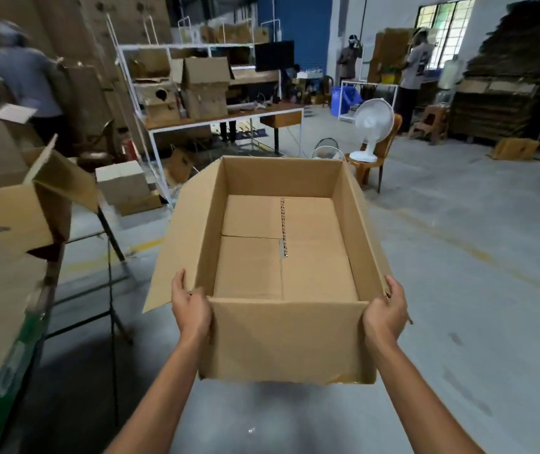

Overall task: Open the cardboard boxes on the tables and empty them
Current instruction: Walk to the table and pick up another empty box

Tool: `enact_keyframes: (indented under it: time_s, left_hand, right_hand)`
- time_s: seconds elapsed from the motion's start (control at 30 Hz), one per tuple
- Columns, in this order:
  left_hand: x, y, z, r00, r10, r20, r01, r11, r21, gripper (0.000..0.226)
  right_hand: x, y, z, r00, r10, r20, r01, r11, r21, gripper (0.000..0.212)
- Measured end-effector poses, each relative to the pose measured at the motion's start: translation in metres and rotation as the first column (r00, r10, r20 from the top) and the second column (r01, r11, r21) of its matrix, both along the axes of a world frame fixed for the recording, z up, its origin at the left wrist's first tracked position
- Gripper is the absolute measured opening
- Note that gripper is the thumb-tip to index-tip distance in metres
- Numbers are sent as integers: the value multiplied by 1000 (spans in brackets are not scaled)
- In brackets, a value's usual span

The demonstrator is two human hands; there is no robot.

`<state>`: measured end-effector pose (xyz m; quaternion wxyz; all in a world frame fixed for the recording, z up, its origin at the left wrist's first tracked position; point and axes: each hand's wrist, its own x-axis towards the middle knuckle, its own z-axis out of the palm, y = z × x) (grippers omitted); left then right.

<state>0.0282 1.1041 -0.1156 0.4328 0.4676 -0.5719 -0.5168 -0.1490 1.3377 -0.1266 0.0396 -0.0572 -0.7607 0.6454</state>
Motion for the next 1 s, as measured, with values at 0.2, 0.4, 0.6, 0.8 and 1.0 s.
enact_keyframes:
  time_s: [0.2, 0.4, 0.6, 0.8, 1.0]
  left_hand:
    - [-94, -51, 20, 987, 155, -51, -155, 988, -5, 61]
    - [-146, -106, 36, 945, 322, -61, -325, 944, -48, 60]
    - [-185, -183, 40, 903, 416, -105, -424, 903, -70, 60]
    - [-222, -296, 34, 847, 498, -186, -518, 852, -76, 61]
    - [-260, -413, 57, 797, 556, -235, -590, 800, -109, 62]
  right_hand:
    - [-135, -87, 19, 984, 173, -47, -173, 985, 5, 52]
    - [-212, -176, 36, 943, 320, -94, -321, 947, 1, 47]
    - [-267, -283, 39, 898, 429, -101, -436, 898, -60, 48]
    - [-318, -419, 44, 831, 532, -162, -548, 834, -74, 49]
    - [-366, -559, 80, 769, 587, -253, -621, 779, -82, 49]
